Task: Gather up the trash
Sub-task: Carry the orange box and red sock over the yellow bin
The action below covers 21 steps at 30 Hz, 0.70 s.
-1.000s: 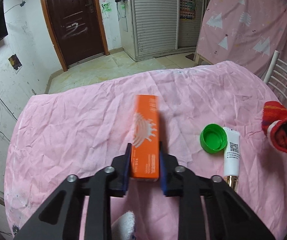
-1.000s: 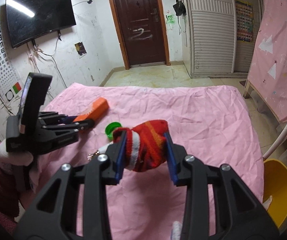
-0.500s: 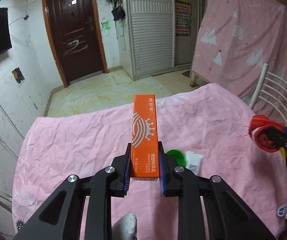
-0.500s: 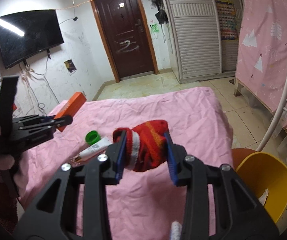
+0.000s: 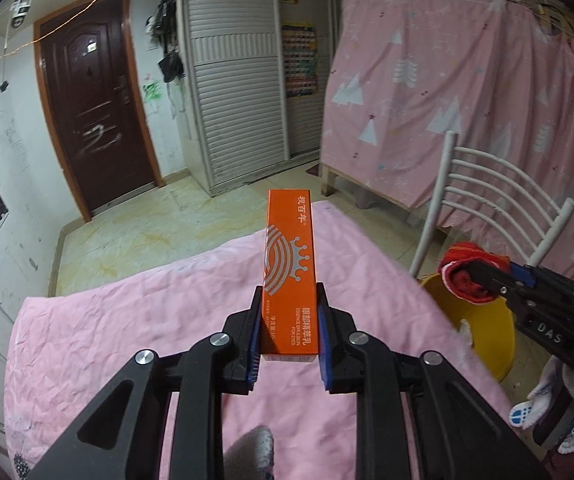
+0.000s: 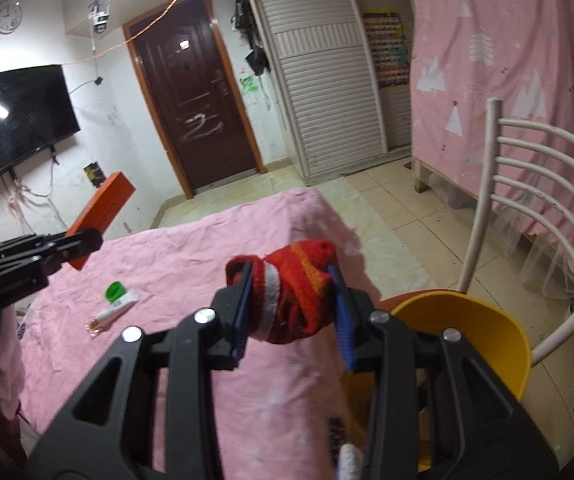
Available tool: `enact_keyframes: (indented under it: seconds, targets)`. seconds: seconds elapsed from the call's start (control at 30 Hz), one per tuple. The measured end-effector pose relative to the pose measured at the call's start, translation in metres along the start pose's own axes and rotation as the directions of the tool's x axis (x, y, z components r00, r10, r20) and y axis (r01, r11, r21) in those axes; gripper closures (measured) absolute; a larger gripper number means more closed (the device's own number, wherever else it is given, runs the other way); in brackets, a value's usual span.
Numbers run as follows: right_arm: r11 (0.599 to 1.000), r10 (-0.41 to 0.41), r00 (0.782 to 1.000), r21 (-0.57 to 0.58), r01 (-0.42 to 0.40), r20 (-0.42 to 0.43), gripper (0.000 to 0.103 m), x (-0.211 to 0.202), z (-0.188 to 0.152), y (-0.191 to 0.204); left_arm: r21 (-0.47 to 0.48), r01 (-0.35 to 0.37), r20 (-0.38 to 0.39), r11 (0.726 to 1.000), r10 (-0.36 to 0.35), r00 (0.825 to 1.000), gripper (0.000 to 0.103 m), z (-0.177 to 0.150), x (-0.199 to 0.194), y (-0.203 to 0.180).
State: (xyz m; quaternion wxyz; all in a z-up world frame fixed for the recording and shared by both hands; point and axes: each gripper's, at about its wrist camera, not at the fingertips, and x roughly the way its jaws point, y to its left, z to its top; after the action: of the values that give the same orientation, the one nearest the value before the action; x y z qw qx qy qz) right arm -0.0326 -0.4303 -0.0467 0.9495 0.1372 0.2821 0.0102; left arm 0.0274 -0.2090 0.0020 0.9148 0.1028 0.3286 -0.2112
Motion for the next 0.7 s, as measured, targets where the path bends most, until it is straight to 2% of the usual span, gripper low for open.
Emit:
enact_keyframes:
  seconds: [0.2,0.43,0.67,0.7]
  targets:
    - [0.996,-0.072,0.997,0.046,0.070,0.028,0.069,-0.014,-0.002,-0.041,0.042,0.079,-0.001,0.996,-0.079,0.997,0.090,0.012,0.006,-0.051]
    - [0.984,-0.162,0.986,0.081,0.159,0.028,0.069,-0.020,-0.011,-0.083,0.078,0.176,-0.019,0.981,-0.175,0.984,0.090,0.024,0.021,-0.105]
    - [0.971,-0.222,0.975,0.091,0.220,0.016,0.066,-0.017,-0.023,-0.108,0.096,0.224,-0.056,0.970,-0.219,0.974,0.090,0.029,0.042,-0.146]
    - [0.970,-0.226,0.974,0.090,0.224,0.015,0.062,-0.016,-0.024,-0.109,0.095,0.230,-0.063,0.969,-0.225,0.972,0.090,0.030,0.045,-0.151]
